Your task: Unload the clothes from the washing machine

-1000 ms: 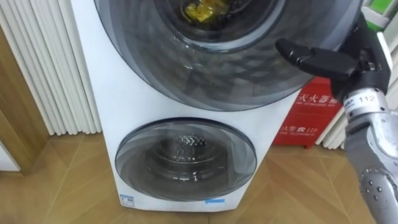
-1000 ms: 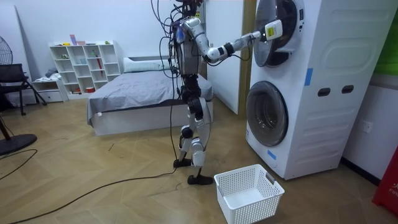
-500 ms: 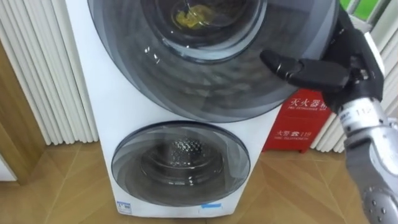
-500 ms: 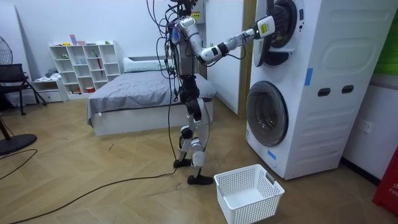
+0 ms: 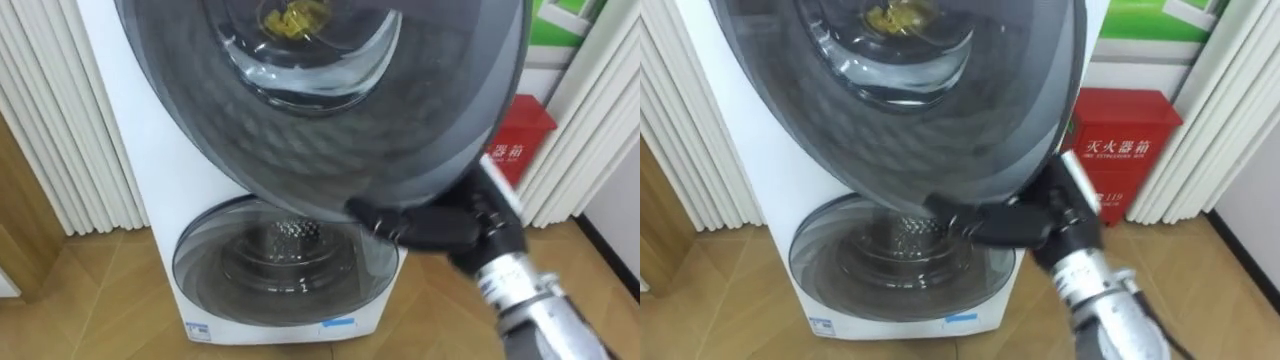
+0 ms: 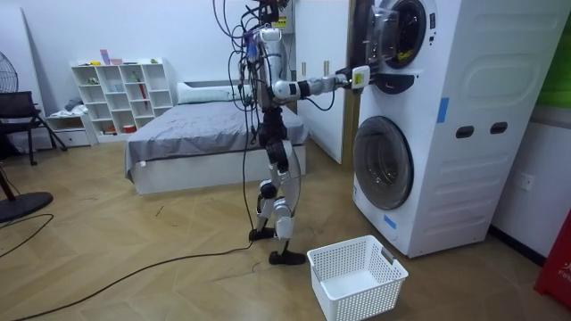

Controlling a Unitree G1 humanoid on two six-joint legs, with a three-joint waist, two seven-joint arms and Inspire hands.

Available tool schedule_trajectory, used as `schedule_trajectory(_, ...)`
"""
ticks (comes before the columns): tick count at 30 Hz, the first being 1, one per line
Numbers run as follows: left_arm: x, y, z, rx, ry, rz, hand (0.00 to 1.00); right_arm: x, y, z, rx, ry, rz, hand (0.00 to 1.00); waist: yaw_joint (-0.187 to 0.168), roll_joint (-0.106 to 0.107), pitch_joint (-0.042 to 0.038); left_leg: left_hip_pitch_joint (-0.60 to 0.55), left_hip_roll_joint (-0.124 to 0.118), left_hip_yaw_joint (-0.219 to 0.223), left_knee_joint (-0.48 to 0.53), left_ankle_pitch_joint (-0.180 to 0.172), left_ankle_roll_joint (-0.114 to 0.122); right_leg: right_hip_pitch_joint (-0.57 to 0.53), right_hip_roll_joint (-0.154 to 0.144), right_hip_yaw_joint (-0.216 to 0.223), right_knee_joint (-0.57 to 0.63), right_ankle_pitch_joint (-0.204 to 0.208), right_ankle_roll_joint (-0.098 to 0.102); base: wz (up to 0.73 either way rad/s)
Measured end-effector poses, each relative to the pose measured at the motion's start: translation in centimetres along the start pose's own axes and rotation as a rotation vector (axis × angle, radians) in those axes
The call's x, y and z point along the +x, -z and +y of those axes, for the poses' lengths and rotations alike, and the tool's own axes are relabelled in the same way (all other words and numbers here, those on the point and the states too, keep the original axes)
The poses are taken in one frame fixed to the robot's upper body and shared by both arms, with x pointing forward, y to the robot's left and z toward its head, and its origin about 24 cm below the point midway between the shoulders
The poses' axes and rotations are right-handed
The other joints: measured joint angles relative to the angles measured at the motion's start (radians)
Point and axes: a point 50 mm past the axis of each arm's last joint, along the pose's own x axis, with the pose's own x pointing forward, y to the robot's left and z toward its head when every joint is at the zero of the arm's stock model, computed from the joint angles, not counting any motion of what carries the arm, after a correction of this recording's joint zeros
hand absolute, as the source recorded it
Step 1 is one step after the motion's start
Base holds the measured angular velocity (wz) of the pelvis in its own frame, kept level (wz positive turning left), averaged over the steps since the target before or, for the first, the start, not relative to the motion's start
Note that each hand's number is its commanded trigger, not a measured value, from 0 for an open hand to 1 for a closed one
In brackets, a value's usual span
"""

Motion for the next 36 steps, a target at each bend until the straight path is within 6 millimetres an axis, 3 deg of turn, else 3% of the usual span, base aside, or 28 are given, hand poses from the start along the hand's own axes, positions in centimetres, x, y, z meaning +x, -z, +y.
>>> schedule_trajectory(7, 0.0, -0.1, -0.4, 0.002, 0.015, -0.004, 0.0, -0.1, 0.2, 1.5, 0.014, -0.144, 0.01, 0.0, 0.0, 0.015, -0.0022, -0.011, -0.001, 0.001, 0.0, 0.0, 0.0, -0.009, -0.003, 0.0, 0.002, -0.002, 0.001, 0.02)
schedule_trajectory(17, 0.0, -0.2, -0.5, -0.001, 0.049, -0.019, 0.0, -0.1, -0.2, 2.1, 0.002, -0.236, 0.008, 0.0, 0.005, 0.017, -0.0043, -0.015, -0.001, 0.004, 0.002, 0.0, 0.0, -0.018, 0.0, 0.002, 0.008, -0.002, 0.001, -0.01)
schedule_trajectory(21, 0.0, -0.5, -0.6, -0.002, 0.062, -0.037, 0.0, -0.1, -0.8, 2.5, -0.066, -0.284, 0.003, 0.0, 0.027, 0.016, -0.0051, -0.018, 0.0, 0.018, 0.002, 0.0, 0.0, -0.035, -0.001, 0.007, 0.02, -0.003, -0.004, -0.11)
schedule_trajectory(26, 0.2, -0.8, -0.5, 0.004, 0.055, -0.042, 0.0, -0.1, -1.1, 3.3, -0.124, -0.341, 0.005, 0.0, 0.051, 0.006, -0.0043, -0.024, 0.003, 0.014, 0.008, 0.005, -0.005, -0.04, -0.001, 0.001, 0.026, -0.003, -0.01, -0.01)
schedule_trajectory(31, 0.2, -0.9, 0.4, 0.012, 0.043, -0.047, 0.0, 0.1, -1.0, 3.7, -0.143, -0.33, 0.014, 0.0, 0.07, -0.034, -0.0048, -0.027, 0.009, 0.012, 0.013, 0.009, -0.013, -0.044, 0.001, 0.001, 0.035, -0.007, -0.018, 0.0)
schedule_trajectory(36, 0.2, -1.1, 0.4, 0.012, 0.043, -0.054, 0.0, 0.1, -0.9, 3.7, -0.14, -0.32, 0.019, 0.0, 0.086, -0.034, -0.0048, -0.033, 0.009, 0.011, 0.016, 0.01, -0.015, -0.047, 0.001, 0.001, 0.037, -0.005, -0.019, 0.0)
